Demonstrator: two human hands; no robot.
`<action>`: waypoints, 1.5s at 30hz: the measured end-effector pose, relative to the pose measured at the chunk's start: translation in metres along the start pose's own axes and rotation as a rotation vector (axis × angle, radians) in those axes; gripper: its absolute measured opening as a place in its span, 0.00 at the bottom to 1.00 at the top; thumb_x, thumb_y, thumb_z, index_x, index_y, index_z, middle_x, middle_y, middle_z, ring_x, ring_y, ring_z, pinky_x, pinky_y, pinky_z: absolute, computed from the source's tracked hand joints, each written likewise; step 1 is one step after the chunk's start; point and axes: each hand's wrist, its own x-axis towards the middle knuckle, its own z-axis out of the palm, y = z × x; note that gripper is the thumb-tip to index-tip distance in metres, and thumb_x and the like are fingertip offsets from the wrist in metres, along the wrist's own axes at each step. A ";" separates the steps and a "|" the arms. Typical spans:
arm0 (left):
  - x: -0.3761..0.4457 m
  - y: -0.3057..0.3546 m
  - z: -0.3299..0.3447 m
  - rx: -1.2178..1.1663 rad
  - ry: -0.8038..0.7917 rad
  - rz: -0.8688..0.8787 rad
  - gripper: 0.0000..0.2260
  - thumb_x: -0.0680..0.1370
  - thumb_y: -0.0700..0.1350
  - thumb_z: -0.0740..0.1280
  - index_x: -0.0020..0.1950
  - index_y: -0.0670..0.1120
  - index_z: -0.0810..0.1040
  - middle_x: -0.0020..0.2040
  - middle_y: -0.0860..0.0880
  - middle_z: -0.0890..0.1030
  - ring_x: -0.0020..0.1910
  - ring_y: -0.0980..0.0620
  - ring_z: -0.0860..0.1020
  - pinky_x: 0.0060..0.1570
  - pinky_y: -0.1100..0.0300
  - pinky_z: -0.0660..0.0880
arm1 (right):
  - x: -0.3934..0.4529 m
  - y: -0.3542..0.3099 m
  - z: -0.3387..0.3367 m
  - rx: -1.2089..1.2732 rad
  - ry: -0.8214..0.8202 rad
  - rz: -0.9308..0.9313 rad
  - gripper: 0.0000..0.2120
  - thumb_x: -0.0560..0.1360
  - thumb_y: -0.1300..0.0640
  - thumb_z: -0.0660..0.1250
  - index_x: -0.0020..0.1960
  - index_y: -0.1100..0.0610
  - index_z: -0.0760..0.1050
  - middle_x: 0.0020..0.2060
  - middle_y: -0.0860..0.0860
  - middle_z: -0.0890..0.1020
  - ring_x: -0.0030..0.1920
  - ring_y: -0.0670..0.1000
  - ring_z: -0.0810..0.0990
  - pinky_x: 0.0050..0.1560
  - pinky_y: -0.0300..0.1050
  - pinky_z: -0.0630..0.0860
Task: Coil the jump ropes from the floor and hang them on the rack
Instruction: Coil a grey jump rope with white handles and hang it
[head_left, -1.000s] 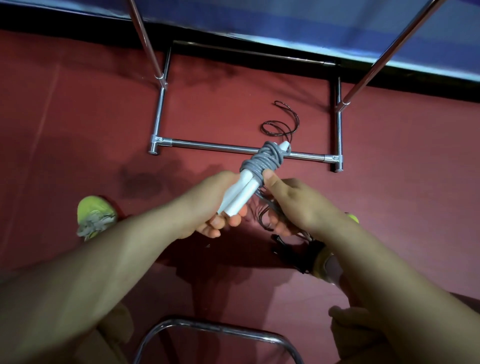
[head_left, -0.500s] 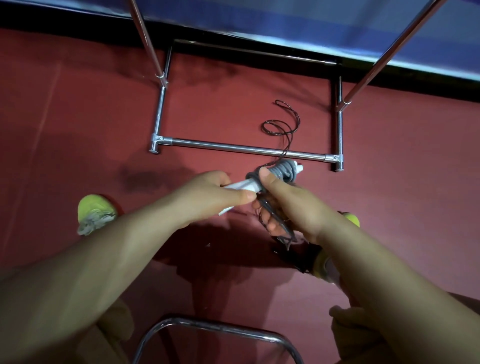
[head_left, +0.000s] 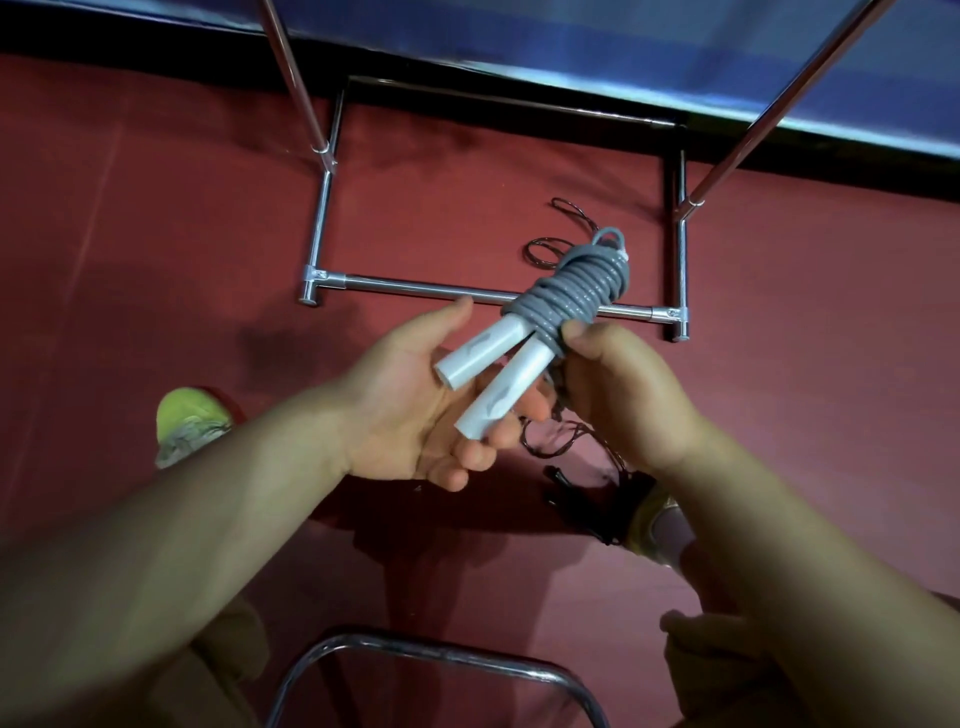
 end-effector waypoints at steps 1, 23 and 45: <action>0.001 0.000 0.001 0.022 0.021 -0.006 0.33 0.71 0.69 0.49 0.42 0.42 0.78 0.27 0.48 0.72 0.22 0.52 0.69 0.25 0.64 0.66 | 0.000 0.000 -0.001 -0.066 0.008 0.003 0.20 0.72 0.45 0.58 0.42 0.63 0.72 0.31 0.58 0.72 0.33 0.55 0.68 0.36 0.48 0.65; 0.024 -0.010 -0.004 0.675 0.736 0.202 0.20 0.82 0.56 0.50 0.43 0.44 0.73 0.32 0.49 0.73 0.28 0.51 0.70 0.33 0.60 0.69 | -0.002 -0.004 0.001 -0.517 0.204 0.381 0.31 0.79 0.35 0.50 0.32 0.58 0.74 0.26 0.54 0.75 0.23 0.49 0.71 0.27 0.38 0.69; 0.008 -0.001 -0.003 0.447 0.465 0.109 0.28 0.61 0.68 0.63 0.51 0.49 0.79 0.43 0.48 0.82 0.40 0.49 0.80 0.48 0.49 0.77 | 0.002 0.005 0.001 -0.135 0.133 0.129 0.21 0.69 0.40 0.66 0.40 0.60 0.74 0.31 0.59 0.68 0.28 0.62 0.60 0.29 0.57 0.51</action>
